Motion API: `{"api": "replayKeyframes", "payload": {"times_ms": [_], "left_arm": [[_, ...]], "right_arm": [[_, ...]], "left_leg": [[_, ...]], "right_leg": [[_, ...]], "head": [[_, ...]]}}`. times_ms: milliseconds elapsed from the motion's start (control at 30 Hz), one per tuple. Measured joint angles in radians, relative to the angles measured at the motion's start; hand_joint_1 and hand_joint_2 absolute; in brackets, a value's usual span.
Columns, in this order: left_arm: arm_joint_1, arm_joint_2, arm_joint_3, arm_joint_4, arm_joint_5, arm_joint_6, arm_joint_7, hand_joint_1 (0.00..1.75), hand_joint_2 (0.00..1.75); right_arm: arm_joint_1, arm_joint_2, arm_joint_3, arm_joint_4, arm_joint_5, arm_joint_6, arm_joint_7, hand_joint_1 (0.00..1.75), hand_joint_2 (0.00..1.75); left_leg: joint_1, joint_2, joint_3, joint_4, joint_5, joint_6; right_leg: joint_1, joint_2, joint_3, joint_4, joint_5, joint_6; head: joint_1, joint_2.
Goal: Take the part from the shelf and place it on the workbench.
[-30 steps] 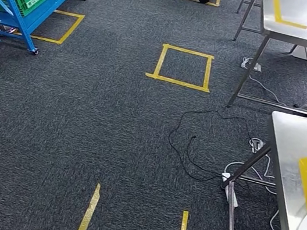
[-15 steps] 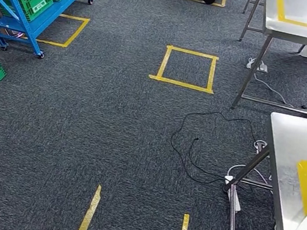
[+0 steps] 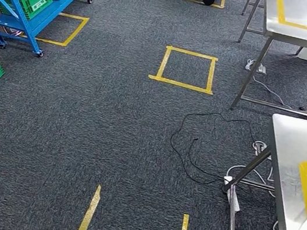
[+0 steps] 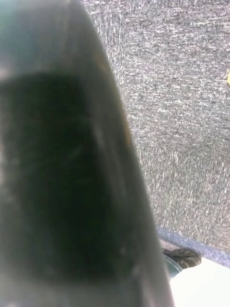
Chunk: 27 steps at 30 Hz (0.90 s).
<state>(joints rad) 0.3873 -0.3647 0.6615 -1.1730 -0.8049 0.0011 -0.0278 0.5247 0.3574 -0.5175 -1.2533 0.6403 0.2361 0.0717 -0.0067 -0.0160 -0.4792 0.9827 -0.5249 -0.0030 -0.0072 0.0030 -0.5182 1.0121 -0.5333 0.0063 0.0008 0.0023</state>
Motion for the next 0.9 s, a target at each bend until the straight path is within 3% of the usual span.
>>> {"api": "replayKeyframes", "payload": {"times_ms": [200, 333, 400, 467, 500, 533, 567, 633, 667, 733, 833, 900], "left_arm": [[0.002, 0.001, -0.002, 0.0, -0.001, 0.0, 0.0, 0.0, 0.0], [0.002, 0.001, -0.002, -0.003, -0.014, -0.001, 0.0, 0.0, 0.0], [0.002, 0.001, -0.002, -0.004, -0.019, -0.002, -0.001, 0.0, 0.0], [0.002, 0.002, -0.002, -0.005, -0.021, -0.004, -0.002, 0.0, 0.0], [0.002, 0.002, -0.002, -0.005, -0.022, -0.004, -0.003, 0.0, 0.0], [0.002, 0.002, -0.001, -0.005, -0.024, -0.005, -0.004, 0.0, 0.0], [0.002, 0.002, -0.001, -0.005, -0.026, -0.005, -0.005, 0.0, 0.0], [0.002, 0.002, -0.001, -0.005, -0.029, -0.005, -0.008, 0.0, 0.0], [0.001, 0.002, 0.0, -0.005, -0.03, -0.005, -0.01, 0.0, 0.0], [0.0, 0.002, 0.001, -0.005, -0.031, -0.005, -0.012, 0.0, 0.0], [-0.001, 0.002, 0.003, -0.005, -0.032, -0.005, -0.013, 0.0, 0.0], [-0.003, 0.003, 0.003, -0.005, -0.032, -0.005, -0.014, 0.0, 0.0]], "right_arm": [[-0.001, 0.0, -0.002, 0.004, 0.0, 0.0, 0.0, 0.0, 0.0], [-0.001, 0.0, -0.002, 0.006, -0.002, -0.004, 0.0, 0.0, 0.0], [-0.002, 0.0, -0.002, 0.007, -0.003, -0.006, -0.001, 0.0, 0.0], [-0.002, 0.0, -0.002, 0.008, -0.004, -0.006, -0.001, 0.0, 0.0], [-0.002, 0.0, -0.002, 0.009, -0.004, -0.006, -0.001, 0.0, 0.0], [-0.002, 0.0, -0.002, 0.01, -0.005, -0.006, 0.0, 0.0, 0.0], [-0.002, 0.0, -0.002, 0.011, -0.006, -0.006, 0.0, 0.0, 0.0], [-0.002, 0.0, -0.002, 0.011, -0.009, -0.006, 0.0, 0.0, 0.0], [-0.003, 0.0, -0.002, 0.012, -0.009, -0.006, 0.0, 0.0, 0.0], [-0.004, 0.0, -0.001, 0.012, -0.01, -0.006, 0.0, 0.0, 0.0], [-0.001, 0.0, -0.002, 0.013, -0.01, -0.006, 0.001, 0.0, 0.0], [-0.001, 0.0, -0.003, 0.013, -0.01, -0.006, 0.001, 0.0, 0.0]], "left_leg": [[-0.007, 0.0, -0.001, 0.007, -0.004, 0.009], [-0.003, 0.001, 0.004, -0.009, 0.006, 0.028], [0.002, 0.002, 0.008, -0.021, 0.014, 0.035], [0.0, 0.003, 0.008, -0.022, 0.013, 0.038], [-0.001, 0.003, 0.008, -0.022, 0.011, 0.038], [-0.001, 0.003, 0.011, -0.022, 0.009, 0.037], [-0.001, 0.002, 0.015, -0.022, 0.006, 0.035], [-0.001, 0.0, 0.026, -0.021, -0.002, 0.028], [-0.002, -0.001, 0.031, -0.019, -0.008, 0.022], [-0.004, -0.001, 0.033, -0.015, -0.014, 0.012], [-0.001, 0.0, 0.031, -0.007, -0.025, -0.001], [0.003, 0.004, 0.0, 0.06, -0.067, -0.012]], "right_leg": [[-0.007, 0.0, 0.001, -0.003, 0.003, 0.007], [-0.008, -0.001, 0.003, -0.003, -0.003, 0.02], [-0.007, -0.001, -0.029, 0.067, -0.046, 0.025], [-0.007, -0.001, -0.101, 0.207, -0.108, 0.028], [-0.007, -0.001, -0.13, 0.26, -0.122, 0.029], [-0.007, -0.002, -0.144, 0.279, -0.115, 0.029], [-0.007, -0.002, -0.136, 0.253, -0.086, 0.029], [-0.007, 0.0, -0.073, 0.118, -0.012, 0.025], [-0.007, 0.001, -0.041, 0.056, 0.011, 0.021], [-0.004, 0.004, -0.012, 0.004, 0.018, 0.012], [-0.003, 0.003, -0.009, -0.002, 0.018, -0.004], [-0.006, -0.003, -0.005, -0.008, 0.018, -0.016]], "head": [[0.0, 0.0], [0.0, 0.0], [0.003, 0.0], [0.004, 0.0], [0.004, 0.0], [0.004, 0.0], [0.005, 0.0], [0.005, 0.0], [0.006, 0.0], [0.004, 0.0], [0.001, 0.0], [-0.004, 0.0]]}}
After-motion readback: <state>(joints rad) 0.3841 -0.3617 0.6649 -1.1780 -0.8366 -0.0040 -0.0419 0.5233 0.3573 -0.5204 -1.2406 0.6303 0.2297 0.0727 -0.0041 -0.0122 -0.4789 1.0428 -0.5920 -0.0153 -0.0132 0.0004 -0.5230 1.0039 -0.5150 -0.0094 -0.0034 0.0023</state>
